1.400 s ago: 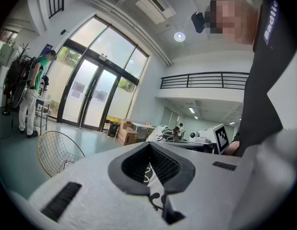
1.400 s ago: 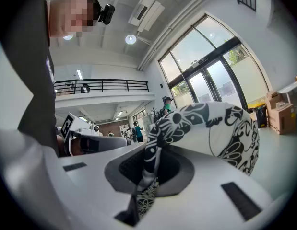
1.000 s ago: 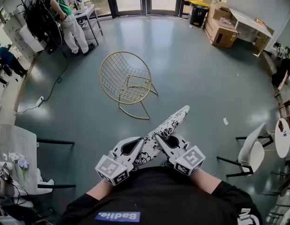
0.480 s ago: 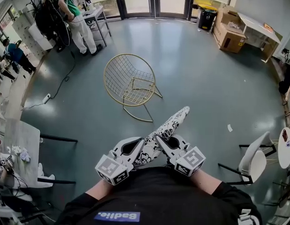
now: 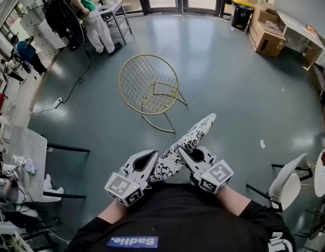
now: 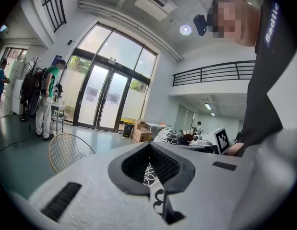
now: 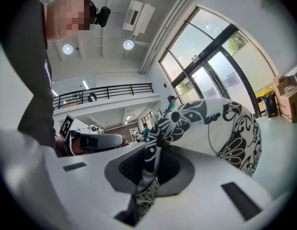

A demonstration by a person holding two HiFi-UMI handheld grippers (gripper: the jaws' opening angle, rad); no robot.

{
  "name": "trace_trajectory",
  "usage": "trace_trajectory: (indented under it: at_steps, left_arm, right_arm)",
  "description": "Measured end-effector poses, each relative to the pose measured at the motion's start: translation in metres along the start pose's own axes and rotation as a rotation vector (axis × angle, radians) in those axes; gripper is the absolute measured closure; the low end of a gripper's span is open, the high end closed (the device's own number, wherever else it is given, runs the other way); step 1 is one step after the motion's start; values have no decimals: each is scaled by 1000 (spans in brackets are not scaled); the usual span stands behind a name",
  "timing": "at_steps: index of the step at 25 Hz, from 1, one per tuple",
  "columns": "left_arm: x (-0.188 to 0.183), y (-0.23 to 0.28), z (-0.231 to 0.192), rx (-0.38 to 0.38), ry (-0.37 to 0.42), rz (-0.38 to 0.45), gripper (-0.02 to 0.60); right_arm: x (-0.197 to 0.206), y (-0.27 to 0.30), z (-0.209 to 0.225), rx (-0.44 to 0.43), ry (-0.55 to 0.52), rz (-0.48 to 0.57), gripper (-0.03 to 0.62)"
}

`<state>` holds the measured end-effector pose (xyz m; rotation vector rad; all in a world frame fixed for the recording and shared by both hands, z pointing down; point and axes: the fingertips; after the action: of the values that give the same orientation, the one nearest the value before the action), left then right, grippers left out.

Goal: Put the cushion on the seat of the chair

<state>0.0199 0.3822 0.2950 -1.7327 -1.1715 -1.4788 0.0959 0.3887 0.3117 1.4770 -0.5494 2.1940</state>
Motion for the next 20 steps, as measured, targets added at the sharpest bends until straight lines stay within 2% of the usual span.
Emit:
trace_trajectory:
  at_steps: [7,12,20]
  left_arm:
    - [0,28,-51,6,-39,20,569]
    - [-7,60,-108,58,-57,28,568]
    - [-37,103,-202,170,-38,6,568]
  right_arm:
    - [11,35,42,34,-4,-33,557]
    - [13,75,80,102,-18,-64,557]
    - [5,147,129,229,-10,-86,557]
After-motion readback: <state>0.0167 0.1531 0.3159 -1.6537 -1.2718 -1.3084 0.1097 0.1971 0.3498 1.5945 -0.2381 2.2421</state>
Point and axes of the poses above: the fingertips, and each gripper's own axes: y forward along the fingers, z to its right, x out of its underside, and after that the axes turned 4 degrees about z, right-handed
